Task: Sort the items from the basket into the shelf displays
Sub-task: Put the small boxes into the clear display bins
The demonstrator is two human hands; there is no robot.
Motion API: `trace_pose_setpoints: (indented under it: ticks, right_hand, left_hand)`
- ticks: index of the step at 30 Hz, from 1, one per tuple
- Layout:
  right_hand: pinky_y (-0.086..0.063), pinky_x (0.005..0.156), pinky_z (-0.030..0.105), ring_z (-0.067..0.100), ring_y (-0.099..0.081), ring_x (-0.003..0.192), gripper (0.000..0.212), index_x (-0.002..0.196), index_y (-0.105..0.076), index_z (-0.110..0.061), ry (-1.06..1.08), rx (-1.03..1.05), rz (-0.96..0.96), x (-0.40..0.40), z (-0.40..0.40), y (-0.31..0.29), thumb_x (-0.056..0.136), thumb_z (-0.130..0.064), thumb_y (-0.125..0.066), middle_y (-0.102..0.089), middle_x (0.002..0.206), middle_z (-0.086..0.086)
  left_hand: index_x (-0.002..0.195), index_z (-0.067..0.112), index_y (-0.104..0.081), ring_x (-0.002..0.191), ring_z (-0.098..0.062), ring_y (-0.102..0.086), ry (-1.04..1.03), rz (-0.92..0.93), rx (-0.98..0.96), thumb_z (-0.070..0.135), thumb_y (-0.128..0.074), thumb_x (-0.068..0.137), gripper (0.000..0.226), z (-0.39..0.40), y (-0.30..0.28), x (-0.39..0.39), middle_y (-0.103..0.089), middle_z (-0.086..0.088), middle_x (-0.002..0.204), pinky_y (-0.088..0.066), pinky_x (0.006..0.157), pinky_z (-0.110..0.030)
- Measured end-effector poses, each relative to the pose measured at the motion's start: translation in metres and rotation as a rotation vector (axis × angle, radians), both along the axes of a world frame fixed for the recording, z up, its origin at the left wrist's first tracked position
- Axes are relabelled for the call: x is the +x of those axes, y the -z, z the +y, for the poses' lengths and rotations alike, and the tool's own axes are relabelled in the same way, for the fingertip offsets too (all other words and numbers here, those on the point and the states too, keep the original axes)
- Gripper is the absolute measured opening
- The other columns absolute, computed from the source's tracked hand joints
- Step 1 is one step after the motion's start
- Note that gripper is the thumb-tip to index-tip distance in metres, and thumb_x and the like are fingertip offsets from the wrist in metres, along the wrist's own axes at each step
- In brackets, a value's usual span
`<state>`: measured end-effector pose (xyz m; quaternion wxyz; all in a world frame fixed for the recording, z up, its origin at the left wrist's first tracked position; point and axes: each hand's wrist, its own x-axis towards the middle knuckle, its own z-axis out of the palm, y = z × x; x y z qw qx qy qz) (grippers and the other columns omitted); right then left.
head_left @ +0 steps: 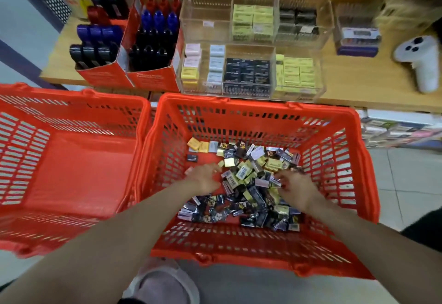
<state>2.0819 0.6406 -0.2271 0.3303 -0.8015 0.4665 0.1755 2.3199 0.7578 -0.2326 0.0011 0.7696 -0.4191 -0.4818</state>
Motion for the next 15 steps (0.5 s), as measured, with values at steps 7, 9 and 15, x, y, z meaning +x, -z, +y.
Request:
trace_pose_setpoints:
  ticks: [7, 9, 15]
  right_hand:
    - [-0.049, 0.095, 0.033, 0.021, -0.057, 0.115, 0.037, 0.133, -0.055, -0.023, -0.081, -0.045, -0.035, 0.016, 0.013, 0.042, 0.096, -0.022, -0.06, -0.051, 0.136, 0.0]
    - [-0.044, 0.103, 0.035, 0.022, -0.049, 0.124, 0.037, 0.133, -0.055, -0.022, -0.117, -0.101, -0.02, 0.02, 0.015, 0.053, 0.096, -0.024, -0.059, -0.049, 0.137, 0.0]
    - [-0.038, 0.104, 0.039, 0.021, -0.045, 0.12, 0.023, 0.117, -0.059, -0.025, -0.109, -0.167, 0.007, 0.022, 0.018, 0.069, 0.095, -0.034, -0.058, -0.045, 0.125, 0.0]
  left_hand:
    - [0.116, 0.02, -0.064, 0.109, -0.021, -0.061, -0.036, 0.058, -0.084, 0.03, -0.076, 0.085, 0.034, -0.02, 0.046, -0.053, -0.065, -0.002, 0.119, -0.05, 0.095, -0.037]
    - [0.113, 0.023, -0.064, 0.108, -0.021, -0.06, 0.009, -0.092, -0.117, 0.036, -0.076, 0.083, 0.035, -0.019, 0.055, -0.062, -0.061, 0.001, 0.12, -0.046, 0.084, -0.029]
    - [0.107, 0.013, -0.062, 0.108, -0.02, -0.06, -0.268, 0.026, -0.269, 0.023, -0.069, 0.092, 0.019, -0.011, 0.064, -0.066, -0.06, -0.003, 0.117, -0.042, 0.087, -0.021]
